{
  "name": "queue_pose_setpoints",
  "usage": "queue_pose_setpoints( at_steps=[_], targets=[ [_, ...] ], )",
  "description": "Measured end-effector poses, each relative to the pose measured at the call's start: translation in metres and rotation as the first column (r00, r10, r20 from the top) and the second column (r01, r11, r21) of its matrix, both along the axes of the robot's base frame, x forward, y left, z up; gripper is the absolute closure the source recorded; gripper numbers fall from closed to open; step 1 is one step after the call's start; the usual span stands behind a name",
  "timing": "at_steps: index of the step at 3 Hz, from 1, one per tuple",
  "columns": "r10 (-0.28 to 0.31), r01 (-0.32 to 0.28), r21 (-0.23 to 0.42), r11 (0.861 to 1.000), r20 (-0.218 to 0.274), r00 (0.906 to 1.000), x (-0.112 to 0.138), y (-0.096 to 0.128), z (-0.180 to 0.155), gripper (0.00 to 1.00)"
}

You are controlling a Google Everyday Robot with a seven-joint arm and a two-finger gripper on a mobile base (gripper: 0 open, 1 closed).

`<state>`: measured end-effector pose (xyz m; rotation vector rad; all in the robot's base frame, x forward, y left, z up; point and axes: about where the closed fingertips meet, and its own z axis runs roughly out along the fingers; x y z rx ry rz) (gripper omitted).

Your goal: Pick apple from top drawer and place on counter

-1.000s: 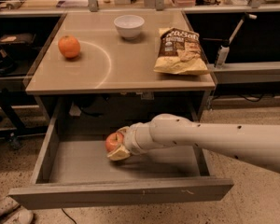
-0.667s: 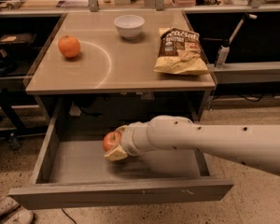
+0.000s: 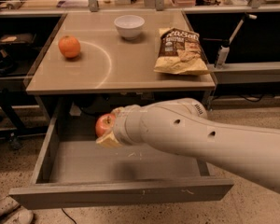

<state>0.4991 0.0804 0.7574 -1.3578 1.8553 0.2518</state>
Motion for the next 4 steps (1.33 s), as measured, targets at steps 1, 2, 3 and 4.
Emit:
queue_pose_setpoints(
  at_steps=[1, 2, 3, 4],
  targets=[
    [-0.018, 0.019, -0.02, 1.0, 0.065, 0.9977, 0.011, -0.004, 0.054, 1.0],
    [-0.019, 0.02, -0.008, 1.0, 0.091, 0.9957, 0.04, -0.007, 0.087, 1.0],
    [-0.007, 0.006, 0.004, 1.0, 0.094, 0.9955, 0.073, -0.009, 0.103, 1.0],
    [0.022, -0.023, 0.011, 1.0, 0.078, 0.9967, 0.122, -0.01, 0.11, 1.0]
  ],
)
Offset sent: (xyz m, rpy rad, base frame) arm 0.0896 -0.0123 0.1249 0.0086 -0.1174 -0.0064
